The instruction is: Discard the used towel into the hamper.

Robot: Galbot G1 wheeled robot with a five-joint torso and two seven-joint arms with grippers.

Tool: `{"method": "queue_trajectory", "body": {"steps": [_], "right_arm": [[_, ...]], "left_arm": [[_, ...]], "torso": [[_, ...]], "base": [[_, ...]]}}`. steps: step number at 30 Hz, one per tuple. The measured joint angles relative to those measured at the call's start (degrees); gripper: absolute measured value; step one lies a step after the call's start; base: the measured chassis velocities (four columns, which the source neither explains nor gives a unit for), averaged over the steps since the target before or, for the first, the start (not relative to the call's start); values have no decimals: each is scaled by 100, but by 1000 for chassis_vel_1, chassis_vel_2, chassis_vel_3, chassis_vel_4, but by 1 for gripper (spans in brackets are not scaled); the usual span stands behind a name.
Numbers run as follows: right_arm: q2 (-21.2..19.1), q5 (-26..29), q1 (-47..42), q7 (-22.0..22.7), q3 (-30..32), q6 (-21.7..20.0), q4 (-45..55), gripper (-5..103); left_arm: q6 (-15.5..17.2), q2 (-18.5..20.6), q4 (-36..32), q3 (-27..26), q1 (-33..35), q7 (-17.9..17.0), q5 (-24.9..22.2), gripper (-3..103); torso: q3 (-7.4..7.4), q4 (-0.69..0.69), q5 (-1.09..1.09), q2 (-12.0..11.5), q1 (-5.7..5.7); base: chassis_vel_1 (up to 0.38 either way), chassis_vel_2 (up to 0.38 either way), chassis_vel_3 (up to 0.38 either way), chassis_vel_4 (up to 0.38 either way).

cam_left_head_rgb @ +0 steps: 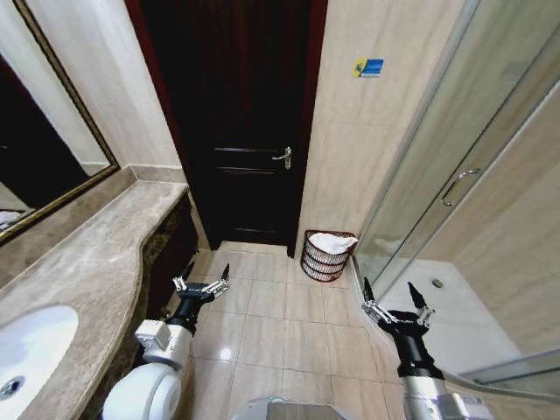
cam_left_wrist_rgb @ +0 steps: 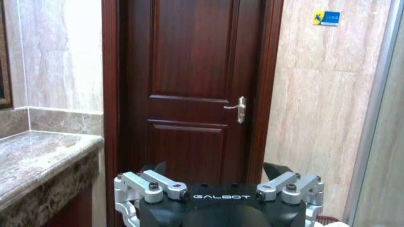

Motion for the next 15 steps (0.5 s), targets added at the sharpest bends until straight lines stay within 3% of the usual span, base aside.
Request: {"method": "queue_trajectory", "body": {"steps": [9,15], "right_arm": [[0,0,0,0,0,0,0,100],[0,0,0,0,0,0,0,100]], "left_arm": [[0,0,0,0,0,0,0,100],[0,0,0,0,0,0,0,100]], "torso": [[3,1,0,0,4],[4,0,1,6,4]], "base": [[16,-7,-19,20],[111,-124,-135,126]]}}
